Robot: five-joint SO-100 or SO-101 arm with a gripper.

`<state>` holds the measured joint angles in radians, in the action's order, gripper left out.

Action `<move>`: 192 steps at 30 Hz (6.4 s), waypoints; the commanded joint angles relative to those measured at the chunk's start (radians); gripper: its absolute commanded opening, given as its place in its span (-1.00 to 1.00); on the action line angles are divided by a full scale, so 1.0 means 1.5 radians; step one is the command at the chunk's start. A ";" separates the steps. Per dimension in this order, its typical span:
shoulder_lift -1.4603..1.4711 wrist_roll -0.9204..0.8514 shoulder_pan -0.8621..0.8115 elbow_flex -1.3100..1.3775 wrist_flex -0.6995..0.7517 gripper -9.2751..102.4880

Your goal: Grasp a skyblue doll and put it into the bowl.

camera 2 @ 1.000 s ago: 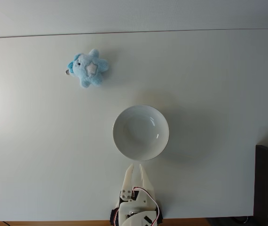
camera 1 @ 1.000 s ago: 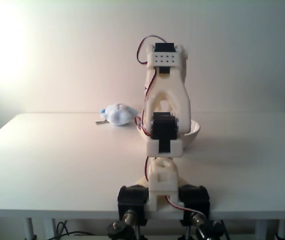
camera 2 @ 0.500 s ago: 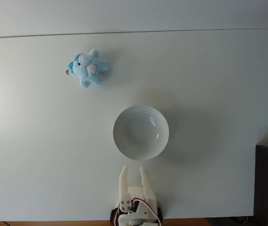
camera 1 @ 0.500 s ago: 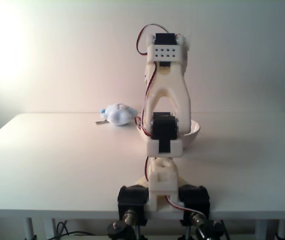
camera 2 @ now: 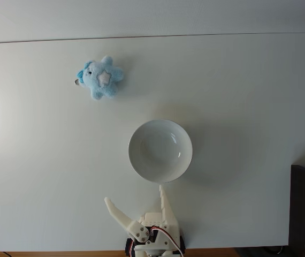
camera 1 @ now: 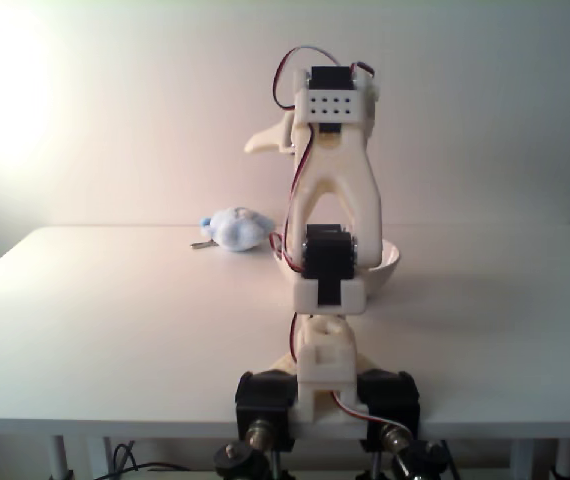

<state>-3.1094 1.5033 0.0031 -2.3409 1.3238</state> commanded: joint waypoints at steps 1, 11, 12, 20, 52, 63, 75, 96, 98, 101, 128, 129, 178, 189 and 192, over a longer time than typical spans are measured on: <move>-0.192 0.000 -0.005 0.024 -0.019 0.37; -0.156 0.000 -0.005 0.024 -0.097 0.39; -0.139 0.000 -0.005 0.025 -0.101 0.39; 0.041 0.001 -0.005 0.103 -0.108 0.39; 1.025 0.002 0.073 0.849 -0.108 0.39; 1.238 0.001 0.119 1.036 -0.108 0.39; 1.411 0.001 0.169 1.154 -0.108 0.40; 1.524 -0.001 0.164 1.156 -0.224 0.77; 1.537 -0.002 0.164 1.156 -0.244 0.77; 1.558 -0.004 0.163 1.156 -0.259 0.77; 1.713 -0.005 0.151 1.156 -0.363 0.77; 1.713 -0.005 0.151 1.155 -0.363 0.77; 1.653 -0.005 0.156 1.156 -0.357 -0.84; 1.554 -0.008 0.159 1.152 -0.355 -0.83; 1.518 -0.008 0.155 1.146 -0.354 -0.83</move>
<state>-0.7164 1.5002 0.2362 -0.6412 0.7869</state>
